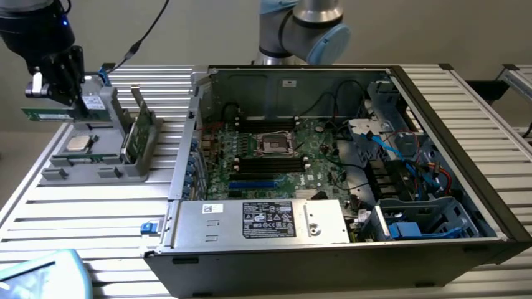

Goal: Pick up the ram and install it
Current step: 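Pick up the ram and move it above insertion slot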

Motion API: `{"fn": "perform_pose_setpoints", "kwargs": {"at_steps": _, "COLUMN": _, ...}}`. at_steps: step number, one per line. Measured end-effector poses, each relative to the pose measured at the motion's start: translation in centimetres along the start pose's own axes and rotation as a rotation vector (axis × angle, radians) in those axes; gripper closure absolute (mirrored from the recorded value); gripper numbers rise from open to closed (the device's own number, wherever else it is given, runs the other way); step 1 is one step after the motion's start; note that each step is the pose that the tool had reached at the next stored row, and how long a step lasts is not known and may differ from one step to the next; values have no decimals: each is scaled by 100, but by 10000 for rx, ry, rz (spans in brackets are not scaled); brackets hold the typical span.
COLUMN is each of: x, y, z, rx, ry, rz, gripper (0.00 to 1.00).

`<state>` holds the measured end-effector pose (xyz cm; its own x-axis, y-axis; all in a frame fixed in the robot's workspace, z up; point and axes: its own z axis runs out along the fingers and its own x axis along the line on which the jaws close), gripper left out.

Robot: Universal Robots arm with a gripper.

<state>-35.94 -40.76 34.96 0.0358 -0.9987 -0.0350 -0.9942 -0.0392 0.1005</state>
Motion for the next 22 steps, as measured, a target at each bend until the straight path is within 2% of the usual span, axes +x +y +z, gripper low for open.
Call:
{"fn": "perform_pose_setpoints", "kwargs": {"at_steps": 7, "x": 1, "y": -205, "z": -239, "rx": -150, "ry": -5, "rz": 5, "gripper": 87}}
{"fn": "perform_pose_setpoints", "kwargs": {"at_steps": 16, "x": 1, "y": -488, "z": -559, "rx": -305, "ry": -11, "rz": 9, "gripper": 87}}
{"fn": "perform_pose_setpoints", "kwargs": {"at_steps": 19, "x": 3, "y": -592, "z": -644, "rx": -346, "ry": -14, "rz": 8, "gripper": 87}}
{"fn": "perform_pose_setpoints", "kwargs": {"at_steps": 22, "x": 5, "y": -700, "z": -719, "rx": -355, "ry": -12, "rz": 10, "gripper": 87}}
